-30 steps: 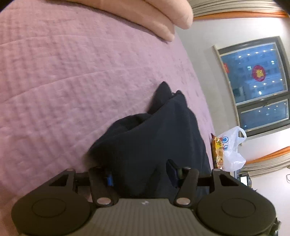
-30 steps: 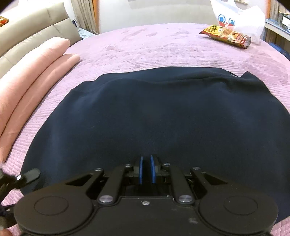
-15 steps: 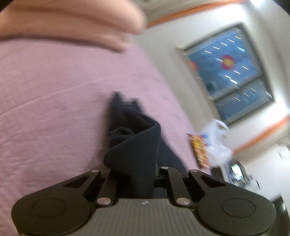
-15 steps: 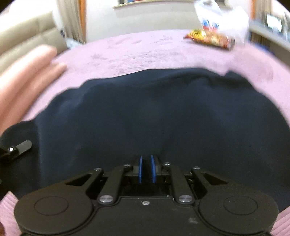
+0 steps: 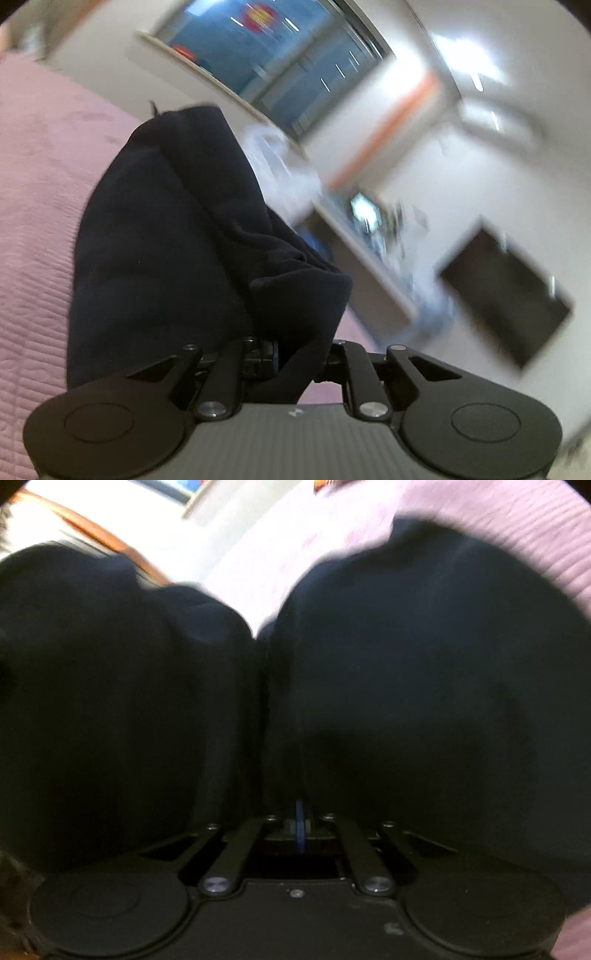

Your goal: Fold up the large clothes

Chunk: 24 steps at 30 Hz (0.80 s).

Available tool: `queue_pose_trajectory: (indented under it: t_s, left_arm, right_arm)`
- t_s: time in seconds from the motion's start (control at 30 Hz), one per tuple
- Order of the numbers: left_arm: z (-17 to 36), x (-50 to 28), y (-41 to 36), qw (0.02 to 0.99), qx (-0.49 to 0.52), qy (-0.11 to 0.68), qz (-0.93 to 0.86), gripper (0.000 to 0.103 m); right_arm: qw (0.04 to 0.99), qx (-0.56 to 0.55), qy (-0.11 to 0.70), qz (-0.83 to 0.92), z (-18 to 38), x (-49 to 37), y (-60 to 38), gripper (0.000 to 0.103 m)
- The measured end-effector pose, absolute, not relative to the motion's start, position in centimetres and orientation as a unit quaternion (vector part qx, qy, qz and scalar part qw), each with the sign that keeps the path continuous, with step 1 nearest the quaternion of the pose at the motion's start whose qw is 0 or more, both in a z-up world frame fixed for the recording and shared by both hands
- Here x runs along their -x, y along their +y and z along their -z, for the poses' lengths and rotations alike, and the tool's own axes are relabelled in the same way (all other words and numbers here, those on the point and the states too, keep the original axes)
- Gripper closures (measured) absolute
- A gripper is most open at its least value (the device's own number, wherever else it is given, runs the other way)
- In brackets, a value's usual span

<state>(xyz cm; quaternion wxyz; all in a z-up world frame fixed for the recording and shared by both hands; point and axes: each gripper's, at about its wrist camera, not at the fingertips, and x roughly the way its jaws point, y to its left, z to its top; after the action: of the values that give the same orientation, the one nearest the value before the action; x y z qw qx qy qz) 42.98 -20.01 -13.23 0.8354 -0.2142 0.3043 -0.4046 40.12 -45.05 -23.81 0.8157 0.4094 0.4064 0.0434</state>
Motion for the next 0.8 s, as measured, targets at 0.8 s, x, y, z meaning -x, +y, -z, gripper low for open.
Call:
queue_pose_trajectory:
  t_s: [0.8]
  left_arm:
    - [19.3, -40.1, -27.1, 0.802, 0.082, 0.423, 0.413, 0.090]
  right_arm:
    - [0.926, -0.095, 0.349, -0.113, 13.5, -46.3, -50.1, 0.057]
